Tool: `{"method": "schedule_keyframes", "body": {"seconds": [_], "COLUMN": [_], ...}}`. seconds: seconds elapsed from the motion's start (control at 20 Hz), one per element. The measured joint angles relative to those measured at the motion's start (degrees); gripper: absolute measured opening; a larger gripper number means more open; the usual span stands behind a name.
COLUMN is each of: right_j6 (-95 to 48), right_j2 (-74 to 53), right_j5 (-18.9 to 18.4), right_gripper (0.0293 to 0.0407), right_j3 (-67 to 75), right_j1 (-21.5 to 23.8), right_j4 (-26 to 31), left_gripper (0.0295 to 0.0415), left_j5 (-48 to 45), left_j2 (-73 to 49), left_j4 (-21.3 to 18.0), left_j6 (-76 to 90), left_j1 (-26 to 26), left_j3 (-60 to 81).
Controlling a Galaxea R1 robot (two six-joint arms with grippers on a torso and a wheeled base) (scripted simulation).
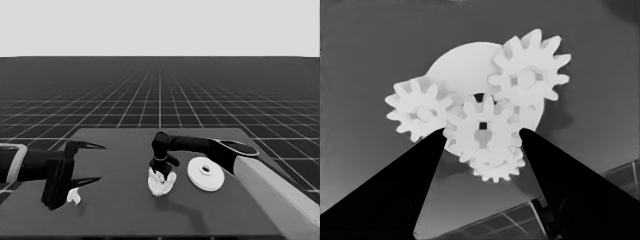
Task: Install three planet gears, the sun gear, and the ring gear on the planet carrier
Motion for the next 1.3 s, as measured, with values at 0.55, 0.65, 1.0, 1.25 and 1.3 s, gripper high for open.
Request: {"method": "schedule_keyframes", "body": {"seconds": [0.55,0.65,1.0,1.25,1.3], "right_j6": [6.6,7.8,12.0,15.0,15.6], "right_j2": [0.0,0.0,-0.01,0.0,0.0], "right_j5": [0.0,0.0,0.0,0.0,0.0], "right_gripper": [0.0309,0.0309,0.0309,0.0309,0.0309], "right_j3": [0.0,0.0,0.0,0.0,0.0], "right_j1": [0.0,0.0,0.0,0.0,0.0], "right_j4": [0.0,0.0,0.0,0.0,0.0], "left_gripper": [0.0385,0.0385,0.0385,0.0385,0.0385], "left_j5": [0.0,0.0,0.0,0.0,0.0], "left_j2": [0.0,0.0,0.0,0.0,0.0], "left_j4": [0.0,0.0,0.0,0.0,0.0], "left_j6": [0.0,0.0,0.0,0.0,0.0], "left_j1": [0.0,0.0,0.0,0.0,0.0], "left_j3": [0.0,0.0,0.0,0.0,0.0]}}
